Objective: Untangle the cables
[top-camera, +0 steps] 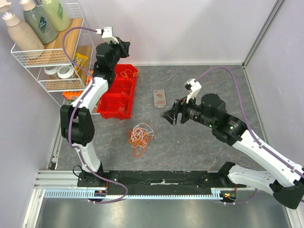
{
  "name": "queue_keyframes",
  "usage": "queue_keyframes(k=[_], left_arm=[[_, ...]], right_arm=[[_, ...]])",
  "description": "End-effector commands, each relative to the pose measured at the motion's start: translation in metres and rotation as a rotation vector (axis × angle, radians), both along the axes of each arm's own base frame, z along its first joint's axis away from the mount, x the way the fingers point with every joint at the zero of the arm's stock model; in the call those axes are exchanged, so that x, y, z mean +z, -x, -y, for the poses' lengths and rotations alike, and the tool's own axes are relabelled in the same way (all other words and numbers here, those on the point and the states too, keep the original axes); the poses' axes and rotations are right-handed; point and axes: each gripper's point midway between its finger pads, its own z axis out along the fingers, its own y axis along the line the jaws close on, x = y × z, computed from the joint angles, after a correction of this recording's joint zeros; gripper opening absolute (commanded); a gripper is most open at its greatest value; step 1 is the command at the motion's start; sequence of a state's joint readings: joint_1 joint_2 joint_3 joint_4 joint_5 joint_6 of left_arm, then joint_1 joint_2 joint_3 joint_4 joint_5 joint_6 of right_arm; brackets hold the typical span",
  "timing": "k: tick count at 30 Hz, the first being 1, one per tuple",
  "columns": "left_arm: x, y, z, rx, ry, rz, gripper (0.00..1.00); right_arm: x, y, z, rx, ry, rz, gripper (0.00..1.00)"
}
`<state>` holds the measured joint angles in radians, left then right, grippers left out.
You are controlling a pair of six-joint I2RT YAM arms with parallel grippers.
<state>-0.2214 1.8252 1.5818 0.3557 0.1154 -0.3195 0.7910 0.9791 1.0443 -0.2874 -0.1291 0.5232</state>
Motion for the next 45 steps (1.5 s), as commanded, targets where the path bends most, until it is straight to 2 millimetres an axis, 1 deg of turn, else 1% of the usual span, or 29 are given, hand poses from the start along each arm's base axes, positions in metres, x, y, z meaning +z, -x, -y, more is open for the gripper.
queue_keyframes(k=[1,5,8,10,13,17,19,22,26,28,30,34,38,41,43,45], left_arm=[[0.052,-0.015,-0.007,0.008,-0.018,0.178,0.02],[0.037,-0.031,-0.011,0.040,-0.068,0.174,0.02],[0.019,-0.047,-0.018,0.055,-0.096,0.155,0.02],[0.016,-0.051,-0.021,0.050,-0.095,0.148,0.02],[0.026,-0.051,-0.025,0.053,-0.097,0.177,0.02],[0.063,-0.050,-0.029,0.054,-0.101,0.261,0.02],[0.072,-0.051,-0.033,0.061,-0.099,0.288,0.02],[0.079,-0.054,-0.037,0.066,-0.111,0.301,0.02],[0.072,-0.058,-0.045,0.079,-0.115,0.290,0.02],[0.062,-0.062,-0.049,0.083,-0.116,0.273,0.02],[0.048,-0.067,-0.051,0.087,-0.118,0.251,0.02],[0.011,-0.076,-0.056,0.100,-0.142,0.197,0.02],[-0.031,-0.084,-0.058,0.108,-0.194,0.130,0.02],[-0.056,-0.089,-0.061,0.117,-0.233,0.084,0.02],[-0.067,-0.091,-0.063,0.123,-0.249,0.063,0.02],[-0.069,-0.090,-0.064,0.123,-0.258,0.060,0.02]], right_arm=[[0.006,-0.016,0.000,-0.015,0.037,0.028,0.82],[-0.002,-0.024,0.000,-0.013,0.057,0.011,0.82],[-0.013,-0.027,0.003,-0.018,0.068,-0.008,0.82],[-0.020,-0.028,0.004,-0.022,0.075,-0.027,0.82],[-0.021,-0.028,0.007,-0.029,0.070,-0.035,0.82],[-0.024,-0.028,0.007,-0.028,0.066,-0.052,0.82],[-0.025,-0.028,0.006,-0.025,0.062,-0.061,0.82],[-0.025,-0.026,0.006,-0.026,0.052,-0.071,0.82],[-0.025,-0.026,0.009,-0.036,0.047,-0.073,0.82],[-0.026,-0.026,0.008,-0.037,0.049,-0.078,0.82],[-0.028,-0.027,0.008,-0.035,0.052,-0.081,0.82],[-0.031,-0.029,0.006,-0.036,0.055,-0.090,0.82],[-0.032,-0.028,0.006,-0.034,0.052,-0.097,0.82],[-0.033,-0.027,0.006,-0.033,0.050,-0.100,0.82],[-0.033,-0.027,0.007,-0.036,0.047,-0.104,0.82],[-0.031,-0.027,0.007,-0.035,0.043,-0.104,0.81]])
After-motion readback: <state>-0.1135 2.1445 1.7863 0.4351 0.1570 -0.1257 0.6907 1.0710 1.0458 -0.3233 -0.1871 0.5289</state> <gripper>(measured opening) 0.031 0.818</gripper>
